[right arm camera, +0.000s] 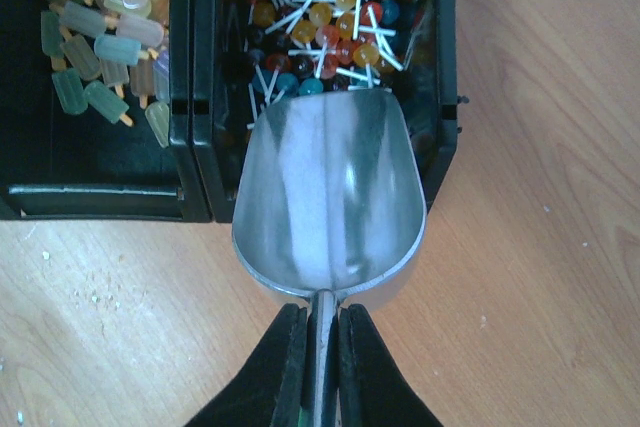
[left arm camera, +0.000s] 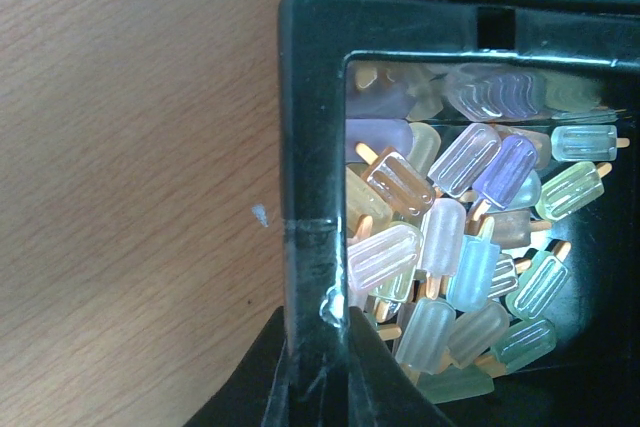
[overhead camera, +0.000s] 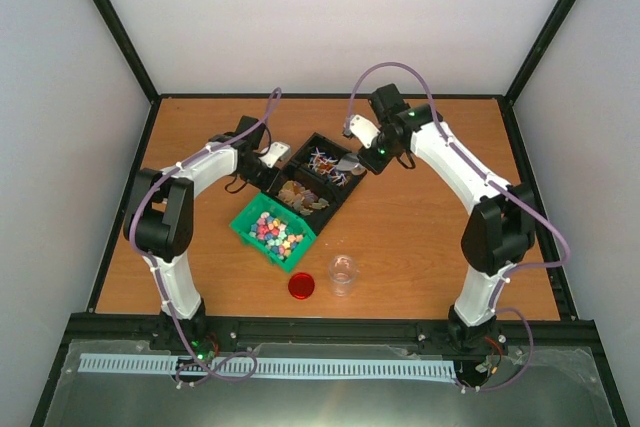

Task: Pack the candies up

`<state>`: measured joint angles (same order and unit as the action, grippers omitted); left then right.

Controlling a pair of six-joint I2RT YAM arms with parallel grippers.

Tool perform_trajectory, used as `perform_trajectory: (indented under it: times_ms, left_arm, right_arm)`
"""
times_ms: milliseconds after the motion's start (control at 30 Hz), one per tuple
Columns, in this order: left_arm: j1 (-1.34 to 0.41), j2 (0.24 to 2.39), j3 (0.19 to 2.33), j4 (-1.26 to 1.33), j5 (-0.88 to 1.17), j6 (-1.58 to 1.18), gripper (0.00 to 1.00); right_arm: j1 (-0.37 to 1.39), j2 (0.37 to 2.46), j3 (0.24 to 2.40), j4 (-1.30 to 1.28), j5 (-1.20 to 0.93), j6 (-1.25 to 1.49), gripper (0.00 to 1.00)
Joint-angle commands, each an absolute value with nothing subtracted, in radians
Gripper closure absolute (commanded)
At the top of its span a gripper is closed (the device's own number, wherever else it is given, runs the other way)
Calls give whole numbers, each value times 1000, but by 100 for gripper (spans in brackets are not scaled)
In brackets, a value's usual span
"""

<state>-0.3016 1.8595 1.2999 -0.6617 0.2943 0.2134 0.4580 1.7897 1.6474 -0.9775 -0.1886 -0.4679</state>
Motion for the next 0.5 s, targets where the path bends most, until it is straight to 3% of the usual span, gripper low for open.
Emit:
perform_trajectory:
  times_ms: [0, 467]
  left_arm:
    - [-313, 1809, 1308, -629, 300, 272, 99]
    - [-323, 1800, 1290, -598, 255, 300, 99]
  right_arm:
    - [466, 1848, 1744, -1108, -176, -519, 97]
    - [511, 2089, 2034, -1320, -41, -511, 97]
